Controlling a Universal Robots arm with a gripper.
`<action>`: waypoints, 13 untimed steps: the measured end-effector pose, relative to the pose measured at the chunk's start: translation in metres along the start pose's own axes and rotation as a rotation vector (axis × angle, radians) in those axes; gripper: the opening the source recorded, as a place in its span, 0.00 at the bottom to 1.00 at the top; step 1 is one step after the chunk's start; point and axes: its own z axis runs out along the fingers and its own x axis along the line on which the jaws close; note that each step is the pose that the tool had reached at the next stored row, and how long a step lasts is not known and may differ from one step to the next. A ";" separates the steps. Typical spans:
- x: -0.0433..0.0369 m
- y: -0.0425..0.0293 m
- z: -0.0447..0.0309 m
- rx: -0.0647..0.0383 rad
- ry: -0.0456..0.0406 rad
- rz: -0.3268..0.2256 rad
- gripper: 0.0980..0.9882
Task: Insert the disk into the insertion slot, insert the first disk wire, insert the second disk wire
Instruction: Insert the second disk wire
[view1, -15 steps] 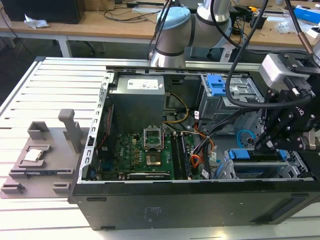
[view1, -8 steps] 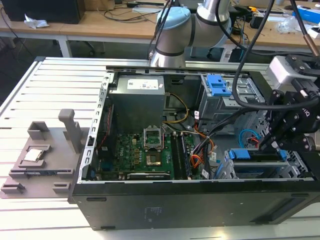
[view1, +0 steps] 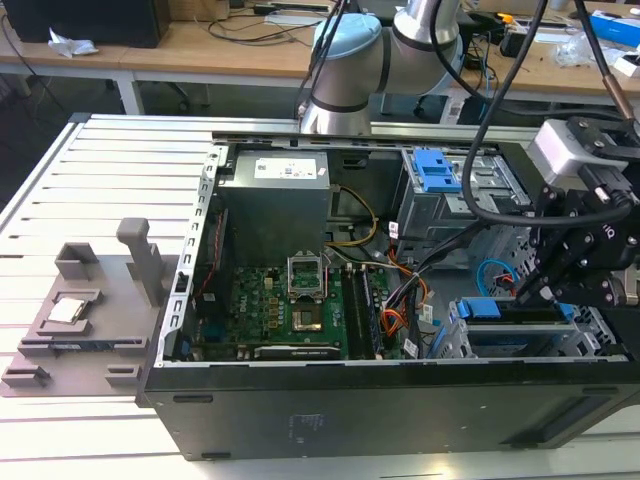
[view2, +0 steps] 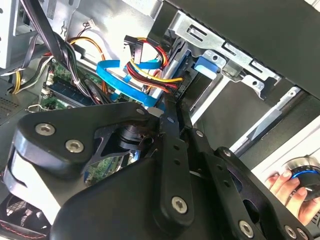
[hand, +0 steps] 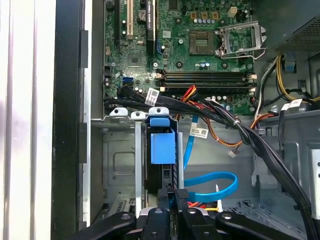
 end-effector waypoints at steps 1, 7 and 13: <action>0.0000 -0.0001 0.0011 0.000 -0.0005 0.000 0.07; 0.0002 0.0017 0.0039 0.000 -0.0099 -0.001 0.07; 0.0002 0.0018 0.0041 0.000 -0.0087 -0.001 0.07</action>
